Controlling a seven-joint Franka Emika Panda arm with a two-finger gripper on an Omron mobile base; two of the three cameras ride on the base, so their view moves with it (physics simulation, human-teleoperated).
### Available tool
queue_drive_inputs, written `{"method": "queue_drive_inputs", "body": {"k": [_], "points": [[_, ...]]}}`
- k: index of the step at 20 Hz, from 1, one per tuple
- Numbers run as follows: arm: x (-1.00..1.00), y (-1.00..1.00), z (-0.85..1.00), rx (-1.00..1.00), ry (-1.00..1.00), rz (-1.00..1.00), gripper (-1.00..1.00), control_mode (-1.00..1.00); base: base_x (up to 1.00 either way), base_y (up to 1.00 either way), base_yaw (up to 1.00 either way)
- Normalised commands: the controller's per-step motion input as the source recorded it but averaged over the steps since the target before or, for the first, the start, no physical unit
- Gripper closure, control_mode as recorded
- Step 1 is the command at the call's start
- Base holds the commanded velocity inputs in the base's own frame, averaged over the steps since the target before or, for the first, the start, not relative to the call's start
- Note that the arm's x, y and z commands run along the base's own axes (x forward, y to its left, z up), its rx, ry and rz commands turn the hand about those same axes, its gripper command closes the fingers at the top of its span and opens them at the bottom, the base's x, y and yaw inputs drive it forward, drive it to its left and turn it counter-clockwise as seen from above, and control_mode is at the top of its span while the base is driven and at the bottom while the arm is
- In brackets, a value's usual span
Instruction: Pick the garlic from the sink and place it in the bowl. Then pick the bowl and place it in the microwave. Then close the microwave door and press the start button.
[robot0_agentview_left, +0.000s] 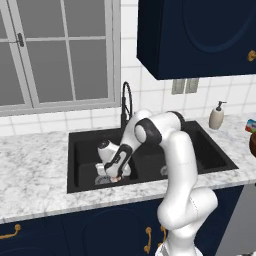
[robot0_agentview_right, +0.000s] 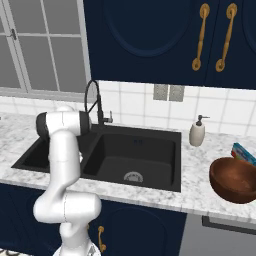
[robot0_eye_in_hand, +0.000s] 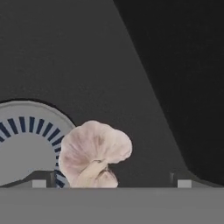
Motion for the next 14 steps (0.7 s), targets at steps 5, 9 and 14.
{"method": "queue_drive_inputs", "body": {"k": [5,9,14], "points": [[0.19,0.06,-0.36,-0.06,0.0,0.0,-1.0,-1.0,0.0,0.0,0.0],[0.38,0.21,-0.36,-0.05,0.0,-0.01,-1.0,-1.0,0.0,0.0,0.0],[0.08,0.03,-0.51,-0.07,0.14,0.0,1.0,-1.0,0.0,0.0,0.0]]}}
